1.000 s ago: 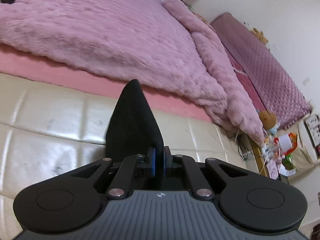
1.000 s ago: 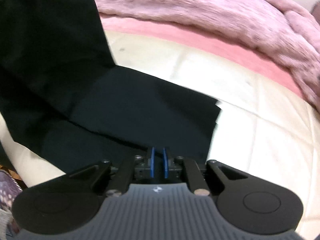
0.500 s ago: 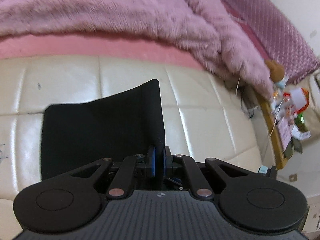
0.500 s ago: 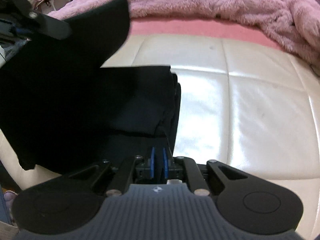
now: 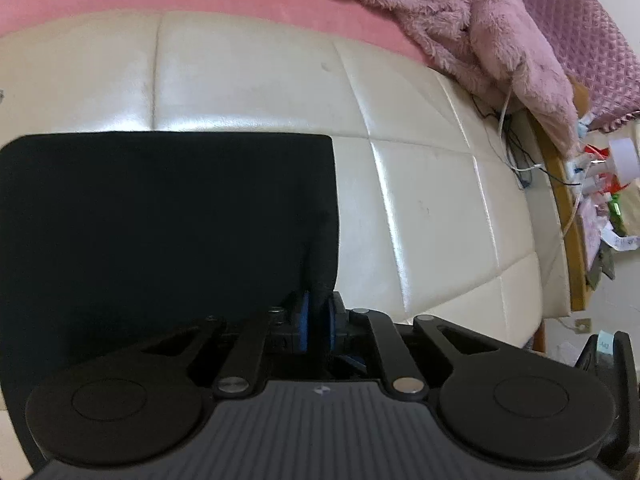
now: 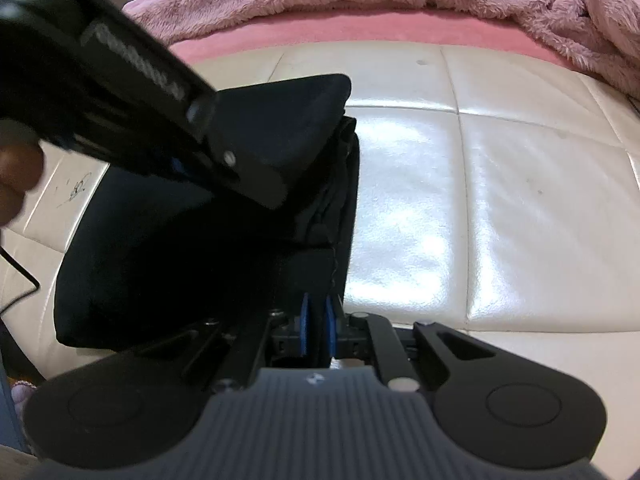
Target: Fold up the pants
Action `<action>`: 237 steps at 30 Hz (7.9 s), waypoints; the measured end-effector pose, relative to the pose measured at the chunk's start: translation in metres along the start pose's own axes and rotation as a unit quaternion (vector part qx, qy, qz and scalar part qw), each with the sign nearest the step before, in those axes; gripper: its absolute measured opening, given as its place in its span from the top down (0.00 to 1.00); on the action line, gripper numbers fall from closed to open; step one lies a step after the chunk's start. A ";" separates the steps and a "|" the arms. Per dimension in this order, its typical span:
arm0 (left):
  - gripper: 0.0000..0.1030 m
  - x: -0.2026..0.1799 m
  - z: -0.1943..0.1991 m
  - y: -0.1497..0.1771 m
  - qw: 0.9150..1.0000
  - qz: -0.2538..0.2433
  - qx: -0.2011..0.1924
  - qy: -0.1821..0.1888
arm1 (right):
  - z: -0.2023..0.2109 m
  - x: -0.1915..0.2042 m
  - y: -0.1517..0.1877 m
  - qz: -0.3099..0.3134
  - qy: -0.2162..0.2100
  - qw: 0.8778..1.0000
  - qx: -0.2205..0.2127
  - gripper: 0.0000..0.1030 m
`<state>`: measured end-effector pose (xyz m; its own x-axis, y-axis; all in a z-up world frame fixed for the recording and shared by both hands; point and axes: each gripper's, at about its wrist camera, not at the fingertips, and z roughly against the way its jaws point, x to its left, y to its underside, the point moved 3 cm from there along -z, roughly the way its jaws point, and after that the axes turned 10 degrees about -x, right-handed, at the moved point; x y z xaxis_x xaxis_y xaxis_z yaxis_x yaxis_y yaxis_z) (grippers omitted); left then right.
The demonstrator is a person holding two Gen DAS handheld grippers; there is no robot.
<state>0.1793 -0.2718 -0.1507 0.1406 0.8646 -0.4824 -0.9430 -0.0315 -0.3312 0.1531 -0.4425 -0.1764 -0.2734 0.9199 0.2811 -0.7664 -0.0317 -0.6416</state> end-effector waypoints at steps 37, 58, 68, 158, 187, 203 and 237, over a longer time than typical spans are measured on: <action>0.75 0.128 0.118 0.032 0.989 0.015 -0.147 -0.016 | 0.090 0.065 -0.077 -0.044 -0.070 0.987 -0.137 0.98; 0.94 0.128 0.081 0.038 0.993 -0.003 -0.109 -0.039 | -0.008 0.003 0.000 -0.085 0.059 0.995 -0.014 0.95; 0.86 0.093 0.113 0.059 0.992 -0.085 -0.092 -0.016 | 0.053 0.046 0.002 0.010 0.037 0.997 -0.072 0.83; 0.78 0.215 0.045 0.013 0.963 0.201 -0.112 0.143 | -0.075 -0.077 -0.018 -0.347 -0.192 0.918 -0.018 0.76; 0.82 0.341 0.216 -0.051 0.976 0.121 -0.180 0.000 | -0.138 0.148 -0.123 -0.294 -0.276 0.915 -0.002 0.85; 0.76 0.419 0.170 -0.071 0.976 0.152 -0.154 -0.003 | -0.233 0.166 -0.134 -0.295 -0.262 0.918 0.045 0.84; 0.62 0.344 0.218 0.008 0.957 0.050 -0.207 -0.196 | -0.159 0.248 -0.104 0.085 -0.090 0.991 -0.056 0.88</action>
<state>0.1540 0.1349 -0.1427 -0.1445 0.9658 -0.2151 -0.7336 -0.2505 -0.6317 0.2572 -0.1486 -0.1536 -0.5006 0.8199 0.2778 -0.6333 -0.1281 -0.7632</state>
